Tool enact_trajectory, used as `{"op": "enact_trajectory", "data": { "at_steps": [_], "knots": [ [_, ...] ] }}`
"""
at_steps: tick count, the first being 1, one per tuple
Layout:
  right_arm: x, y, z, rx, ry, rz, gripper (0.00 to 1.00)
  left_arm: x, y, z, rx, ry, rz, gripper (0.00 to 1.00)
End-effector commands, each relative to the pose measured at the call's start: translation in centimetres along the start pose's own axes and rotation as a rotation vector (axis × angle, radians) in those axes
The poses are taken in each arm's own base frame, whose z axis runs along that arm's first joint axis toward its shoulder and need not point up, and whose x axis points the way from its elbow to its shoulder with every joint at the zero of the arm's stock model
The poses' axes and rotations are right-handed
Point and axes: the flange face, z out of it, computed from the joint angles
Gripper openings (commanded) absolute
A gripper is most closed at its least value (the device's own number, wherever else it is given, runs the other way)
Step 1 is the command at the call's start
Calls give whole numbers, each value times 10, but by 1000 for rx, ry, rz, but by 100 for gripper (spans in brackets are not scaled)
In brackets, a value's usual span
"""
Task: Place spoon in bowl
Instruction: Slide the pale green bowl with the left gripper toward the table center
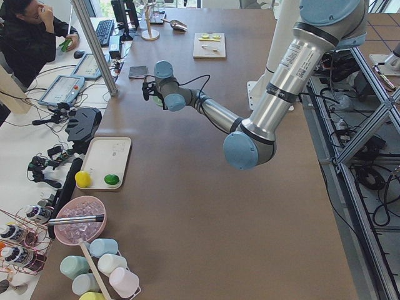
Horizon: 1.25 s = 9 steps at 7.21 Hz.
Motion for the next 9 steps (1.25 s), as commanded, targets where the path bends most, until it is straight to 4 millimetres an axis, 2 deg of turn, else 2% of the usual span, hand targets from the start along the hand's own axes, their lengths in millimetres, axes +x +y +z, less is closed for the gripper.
{"op": "enact_trajectory", "data": {
  "at_steps": [1, 3, 4, 5, 7, 8, 9],
  "knots": [
    [-5, -3, -1, 1, -11, -3, 100, 111, 60, 34, 26, -73, 44, 0],
    [-11, -9, -1, 3, -10, -11, 100, 114, 100, 75, 37, -124, 79, 0],
    [-16, -13, -3, 8, -12, -21, 100, 107, 102, 88, 35, -149, 83, 0],
    [-16, -13, -3, 8, -12, -21, 100, 106, 103, 88, 33, -151, 82, 0],
    [-18, -13, -4, 10, -16, -23, 100, 79, 103, 96, 28, -187, 75, 0],
    [-22, -13, -5, 0, -48, -19, 100, 80, 104, 94, 31, -182, 78, 23],
    [-31, -18, -7, -5, -76, -4, 100, 98, 109, 66, 44, -118, 101, 97]
  ]
}}
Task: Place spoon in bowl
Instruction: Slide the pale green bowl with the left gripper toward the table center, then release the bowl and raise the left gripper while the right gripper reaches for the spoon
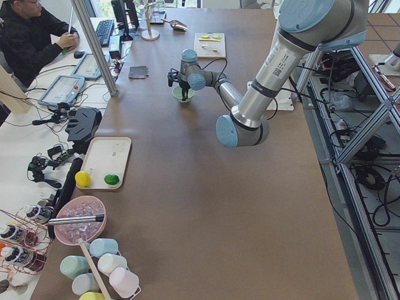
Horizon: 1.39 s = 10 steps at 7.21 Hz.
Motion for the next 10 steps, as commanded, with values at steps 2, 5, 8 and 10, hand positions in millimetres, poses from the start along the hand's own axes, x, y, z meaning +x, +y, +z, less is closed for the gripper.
{"op": "enact_trajectory", "data": {
  "at_steps": [2, 5, 8, 10],
  "knots": [
    [-48, -4, 14, -33, -52, 43, 100, -4, -43, -92, 9, 131, 16, 98],
    [-197, 44, 47, -29, 11, 176, 100, -91, -114, -145, 101, 103, 174, 98],
    [-188, 115, 76, -128, 65, 302, 100, -113, -130, -149, 122, 74, 202, 98],
    [-180, 154, 108, -89, 109, 369, 100, -115, -130, -148, 123, 70, 229, 98]
  ]
}}
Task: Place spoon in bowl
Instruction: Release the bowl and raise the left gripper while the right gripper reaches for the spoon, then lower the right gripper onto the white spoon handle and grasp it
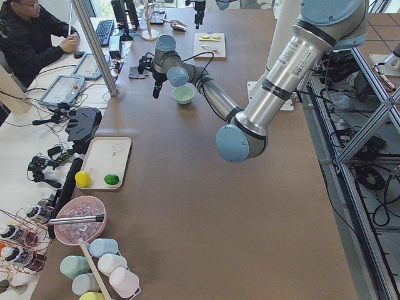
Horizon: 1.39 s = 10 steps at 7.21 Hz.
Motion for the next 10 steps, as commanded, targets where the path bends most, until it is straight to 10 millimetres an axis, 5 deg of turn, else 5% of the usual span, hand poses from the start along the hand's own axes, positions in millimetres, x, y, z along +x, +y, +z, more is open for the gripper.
{"op": "enact_trajectory", "data": {
  "at_steps": [1, 5, 8, 9, 10],
  "knots": [
    [-6, 30, 35, 2, 24, 99, 100, -1, 0, 1, 1, -2, 25, 98],
    [-30, 50, 84, -10, 85, 36, 98, 1, 1, 1, -1, 0, 30, 98],
    [-48, 38, 111, -9, 98, 22, 97, -3, -2, 3, 18, -20, 58, 98],
    [-47, 38, 110, -9, 99, 24, 75, -1, -2, 3, 19, -20, 61, 98],
    [-44, 39, 110, -11, 102, 26, 64, -2, -2, 3, 18, -21, 62, 98]
  ]
}}
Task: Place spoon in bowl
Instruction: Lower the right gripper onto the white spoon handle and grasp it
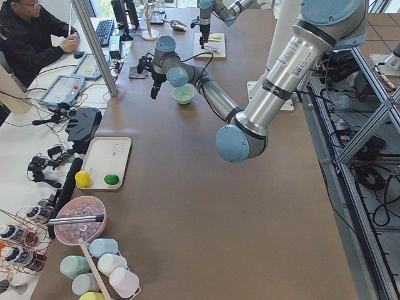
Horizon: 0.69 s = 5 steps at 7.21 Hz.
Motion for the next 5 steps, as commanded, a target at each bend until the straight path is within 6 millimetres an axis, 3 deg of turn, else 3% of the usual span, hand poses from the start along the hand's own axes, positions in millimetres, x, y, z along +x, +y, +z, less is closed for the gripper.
{"op": "enact_trajectory", "data": {
  "at_steps": [1, 4, 5],
  "knots": [
    [5, 1, 2, -3, 8, 4, 64, 1, -1, 0, 2, -1, 3, 98],
    [16, 4, 1, -3, 0, -3, 68, 2, 0, 0, 1, 1, 5, 98],
    [31, 7, 6, 3, -16, -10, 68, 3, -1, 0, 1, 1, 5, 98]
  ]
}}
